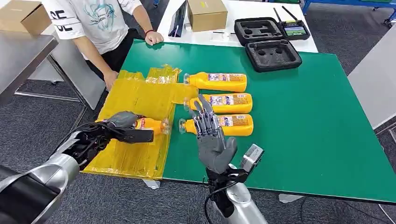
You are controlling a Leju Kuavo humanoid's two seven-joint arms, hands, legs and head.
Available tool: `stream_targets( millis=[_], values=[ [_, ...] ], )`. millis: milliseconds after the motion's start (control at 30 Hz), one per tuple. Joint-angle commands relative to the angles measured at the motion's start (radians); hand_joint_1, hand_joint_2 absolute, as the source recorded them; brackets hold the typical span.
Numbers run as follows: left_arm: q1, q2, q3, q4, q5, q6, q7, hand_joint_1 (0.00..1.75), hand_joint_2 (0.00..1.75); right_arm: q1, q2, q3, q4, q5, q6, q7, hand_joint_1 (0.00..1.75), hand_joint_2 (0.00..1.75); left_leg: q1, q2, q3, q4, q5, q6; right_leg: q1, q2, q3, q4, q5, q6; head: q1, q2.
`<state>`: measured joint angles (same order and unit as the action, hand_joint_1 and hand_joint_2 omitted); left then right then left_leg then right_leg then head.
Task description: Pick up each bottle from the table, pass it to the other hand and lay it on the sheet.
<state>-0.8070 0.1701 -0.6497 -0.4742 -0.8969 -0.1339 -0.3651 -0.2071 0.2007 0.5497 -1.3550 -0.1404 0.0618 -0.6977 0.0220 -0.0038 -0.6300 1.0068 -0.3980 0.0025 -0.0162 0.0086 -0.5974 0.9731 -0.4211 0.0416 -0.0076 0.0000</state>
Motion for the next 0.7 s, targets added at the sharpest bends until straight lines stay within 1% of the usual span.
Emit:
stream_targets(
  millis=[33,67,100,133,167,200,233,333,367,400,467,500,533,567,600,633,700],
  values=[
    [0.005,0.002,-0.041,0.070,0.013,-0.026,0.004,1.68,1.75,-0.039,-0.024,0.033,0.098,-0.003,-0.002,0.000,0.00,0.00,0.000,0.001,0.003,-0.001,-0.001,0.001,0.000,0.001,0.003,-0.001,-0.001,-0.001,0.000,0.000],
    [0.012,0.007,-0.038,0.067,0.019,-0.027,0.000,1.48,1.75,-0.038,-0.025,0.035,0.102,0.001,-0.008,0.000,0.00,0.00,0.000,0.003,0.007,-0.002,-0.002,0.001,0.000,0.002,0.007,-0.002,-0.002,-0.002,0.000,0.000],
    [0.016,0.015,-0.049,0.064,0.012,-0.033,-0.004,0.65,1.75,-0.038,-0.025,0.035,0.104,0.004,-0.014,0.000,0.00,0.00,-0.001,0.003,0.009,-0.002,-0.003,0.001,0.000,0.002,0.008,-0.002,-0.002,-0.002,0.000,0.000],
    [0.025,0.023,-0.050,0.057,0.014,-0.033,-0.007,0.24,1.75,-0.039,-0.025,0.032,0.118,-0.009,-0.011,0.000,0.00,0.00,0.000,0.003,0.007,-0.002,-0.002,0.001,0.000,0.002,0.006,-0.002,-0.001,-0.001,0.000,0.000],
    [0.033,0.027,-0.055,0.050,0.011,-0.024,-0.008,0.00,1.75,-0.041,-0.026,0.032,0.122,-0.008,-0.015,0.000,0.00,0.00,0.000,0.003,0.004,-0.002,-0.001,0.001,0.000,0.002,0.004,-0.001,-0.001,-0.001,0.000,0.000],
    [0.036,0.027,-0.055,0.051,0.012,-0.023,-0.008,0.00,1.75,-0.041,-0.026,0.032,0.122,-0.008,-0.014,0.000,0.00,0.00,-0.001,0.004,0.008,-0.002,-0.002,0.001,0.000,0.003,0.007,-0.002,-0.001,-0.002,0.000,0.000],
    [0.041,0.026,-0.056,0.050,0.015,-0.027,-0.005,0.00,0.00,-0.045,-0.025,0.030,0.137,-0.015,-0.020,0.000,0.00,0.00,-0.001,0.004,0.009,-0.002,-0.003,0.001,0.000,0.003,0.008,-0.002,-0.002,-0.002,0.000,0.000],
    [0.042,0.026,-0.049,0.049,0.031,-0.044,-0.009,0.00,0.00,-0.047,-0.026,0.030,0.148,-0.020,-0.023,0.000,0.00,0.00,0.000,0.004,0.012,-0.003,-0.004,0.002,0.001,0.002,0.012,-0.003,-0.003,-0.003,0.000,0.000],
    [0.041,0.027,-0.051,0.047,0.030,-0.043,-0.005,0.00,0.00,-0.048,-0.026,0.031,0.150,-0.021,-0.023,0.000,0.00,0.00,-0.001,0.004,0.012,-0.003,-0.004,0.002,0.000,0.002,0.011,-0.003,-0.003,-0.003,0.000,0.000],
    [0.039,0.027,-0.052,0.047,0.030,-0.046,-0.004,0.00,0.00,-0.047,-0.027,0.032,0.153,-0.021,-0.023,0.000,0.00,0.00,-0.001,0.003,0.007,-0.002,-0.002,0.001,0.000,0.002,0.006,-0.002,-0.001,-0.001,0.000,0.000],
    [0.039,0.027,-0.038,0.041,0.056,-0.066,-0.009,0.00,0.00,-0.049,-0.026,0.033,0.158,-0.023,-0.026,0.001,0.00,0.00,0.000,0.004,0.010,-0.002,-0.003,0.001,0.000,0.002,0.009,-0.002,-0.001,-0.002,0.000,0.000],
    [0.040,0.029,-0.036,0.038,0.062,-0.075,-0.012,0.00,0.00,-0.050,-0.026,0.035,0.160,-0.023,-0.026,0.001,0.00,0.00,-0.001,0.002,0.007,-0.002,-0.002,0.001,0.000,0.002,0.007,-0.002,-0.001,-0.001,0.000,0.000],
    [0.044,0.031,-0.024,0.029,0.096,-0.114,-0.044,0.00,0.00,-0.060,-0.023,0.039,0.173,-0.028,-0.027,0.012,0.00,0.00,-0.001,0.003,0.010,-0.002,-0.002,0.001,0.000,0.002,0.009,-0.002,-0.001,-0.002,0.000,0.000],
    [0.044,0.031,-0.024,0.029,0.096,-0.114,-0.044,0.00,0.00,-0.060,-0.023,0.039,0.173,-0.028,-0.027,0.012,0.00,0.00,-0.001,0.003,0.008,-0.002,-0.002,0.001,0.000,0.002,0.007,-0.002,-0.001,-0.001,0.000,0.000],
    [0.045,0.033,-0.023,0.025,0.099,-0.114,-0.045,0.00,0.00,-0.068,-0.019,0.041,0.180,-0.029,-0.028,0.015,0.00,0.00,-0.001,0.004,0.010,-0.002,-0.002,0.001,0.000,0.003,0.009,-0.002,-0.001,-0.002,0.000,0.000],
    [0.046,0.032,-0.018,0.020,0.117,-0.131,-0.062,0.00,0.00,-0.074,-0.020,0.049,0.188,-0.029,-0.028,0.015,0.00,1.75,-0.001,0.004,0.010,-0.002,-0.002,0.001,0.000,0.003,0.009,-0.002,-0.001,-0.002,0.000,0.000],
    [0.044,0.027,0.005,0.014,0.159,-0.147,-0.087,0.00,0.00,-0.071,-0.022,0.053,0.189,-0.030,-0.035,0.017,0.00,1.75,-0.001,0.004,0.011,-0.002,-0.002,0.001,0.000,0.003,0.010,-0.002,-0.001,-0.002,0.000,0.000]
  ],
)
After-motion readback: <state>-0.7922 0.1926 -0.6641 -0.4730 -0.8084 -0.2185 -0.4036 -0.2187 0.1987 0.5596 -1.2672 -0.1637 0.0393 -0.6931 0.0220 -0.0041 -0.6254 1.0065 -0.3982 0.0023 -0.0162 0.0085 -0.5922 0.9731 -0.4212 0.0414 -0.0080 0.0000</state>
